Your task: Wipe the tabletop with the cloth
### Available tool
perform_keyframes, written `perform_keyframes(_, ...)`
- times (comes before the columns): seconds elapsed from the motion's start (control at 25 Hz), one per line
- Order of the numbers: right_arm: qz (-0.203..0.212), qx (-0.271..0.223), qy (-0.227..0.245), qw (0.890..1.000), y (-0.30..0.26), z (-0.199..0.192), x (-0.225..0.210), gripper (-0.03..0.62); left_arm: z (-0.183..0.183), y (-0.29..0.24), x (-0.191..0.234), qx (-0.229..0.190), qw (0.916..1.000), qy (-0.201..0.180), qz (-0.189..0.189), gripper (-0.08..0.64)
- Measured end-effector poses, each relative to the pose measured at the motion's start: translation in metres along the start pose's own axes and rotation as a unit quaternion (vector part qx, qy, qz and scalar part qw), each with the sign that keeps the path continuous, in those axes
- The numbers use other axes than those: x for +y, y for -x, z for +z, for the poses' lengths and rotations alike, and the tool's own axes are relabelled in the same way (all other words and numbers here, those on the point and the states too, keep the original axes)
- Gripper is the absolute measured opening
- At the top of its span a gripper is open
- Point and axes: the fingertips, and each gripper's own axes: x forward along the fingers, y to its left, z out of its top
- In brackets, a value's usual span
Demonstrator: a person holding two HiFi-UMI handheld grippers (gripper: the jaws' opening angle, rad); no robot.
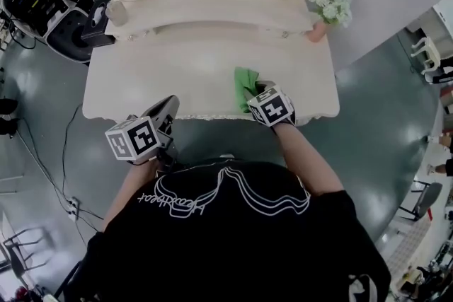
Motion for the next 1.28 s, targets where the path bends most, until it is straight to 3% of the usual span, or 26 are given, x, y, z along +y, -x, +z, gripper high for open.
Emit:
perform_keyframes(0.56, -0.035, 0.003, -0.031, 0.999, 0.042, -0.044, -0.056, 0.055, -0.013, -0.037, -0.052, 0.018, 0.9992, -0.024, -0.027, 0.003)
perform_keyframes(1.28, -0.110, 0.014, -0.087, 0.990, 0.088, -0.100, -0.136, 0.055, -0.032, -0.087, -0.087, 0.055, 0.9958, -0.033, -0.065, 0.004)
